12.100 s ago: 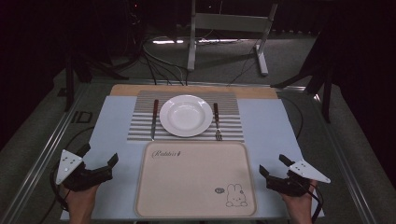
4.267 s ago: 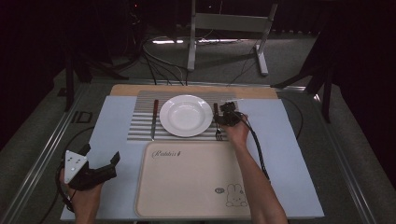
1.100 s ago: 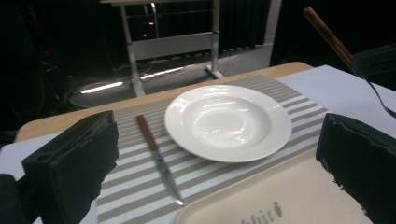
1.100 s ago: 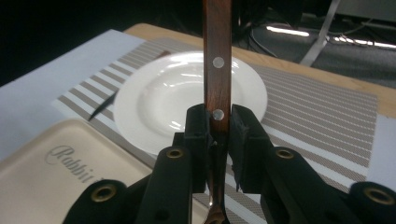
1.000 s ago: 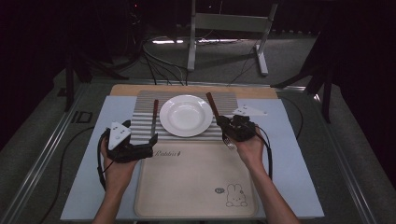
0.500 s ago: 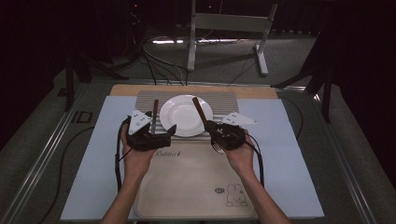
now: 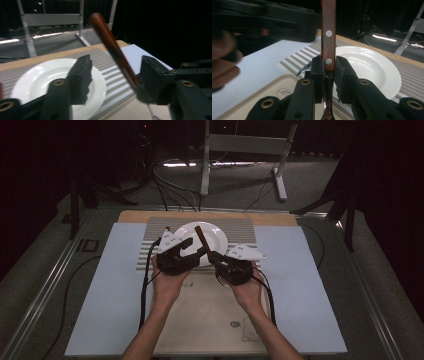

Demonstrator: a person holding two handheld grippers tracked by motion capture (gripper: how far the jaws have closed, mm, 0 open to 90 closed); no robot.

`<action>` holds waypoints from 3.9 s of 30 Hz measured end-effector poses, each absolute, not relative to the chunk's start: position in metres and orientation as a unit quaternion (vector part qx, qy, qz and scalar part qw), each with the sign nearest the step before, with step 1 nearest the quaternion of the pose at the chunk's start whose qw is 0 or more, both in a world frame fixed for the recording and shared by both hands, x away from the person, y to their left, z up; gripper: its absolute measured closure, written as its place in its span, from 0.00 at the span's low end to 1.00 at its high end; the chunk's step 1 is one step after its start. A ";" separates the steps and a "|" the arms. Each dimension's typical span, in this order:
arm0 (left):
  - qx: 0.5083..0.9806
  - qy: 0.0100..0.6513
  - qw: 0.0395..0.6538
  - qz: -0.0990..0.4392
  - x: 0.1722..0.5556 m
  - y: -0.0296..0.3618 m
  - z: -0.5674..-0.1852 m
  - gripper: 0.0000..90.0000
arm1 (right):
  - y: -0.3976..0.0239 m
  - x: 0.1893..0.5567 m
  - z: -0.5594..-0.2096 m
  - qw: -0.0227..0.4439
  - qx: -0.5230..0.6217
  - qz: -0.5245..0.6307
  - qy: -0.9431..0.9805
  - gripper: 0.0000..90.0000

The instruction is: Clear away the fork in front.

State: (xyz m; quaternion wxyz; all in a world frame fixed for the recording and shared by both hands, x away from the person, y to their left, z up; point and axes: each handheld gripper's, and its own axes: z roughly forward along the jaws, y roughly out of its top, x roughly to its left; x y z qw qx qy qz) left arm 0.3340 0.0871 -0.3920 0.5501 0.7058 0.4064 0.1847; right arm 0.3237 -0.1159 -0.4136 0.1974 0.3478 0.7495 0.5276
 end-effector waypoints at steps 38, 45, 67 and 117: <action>0.715 0.400 0.556 0.142 0.339 0.115 -0.384 0.90 | -0.193 0.329 -0.427 0.282 0.415 0.474 0.723 0.15; 0.723 0.400 0.545 0.144 0.338 0.127 -0.383 0.90 | -0.216 0.326 -0.429 0.296 0.426 0.471 0.714 0.13; 0.731 0.407 0.532 0.130 0.332 0.167 -0.383 0.89 | -0.268 0.312 -0.442 0.311 0.458 0.471 0.687 0.12; 0.764 0.414 0.494 0.032 0.268 0.210 -0.429 0.89 | -0.298 0.292 -0.455 0.344 0.471 0.471 0.662 0.12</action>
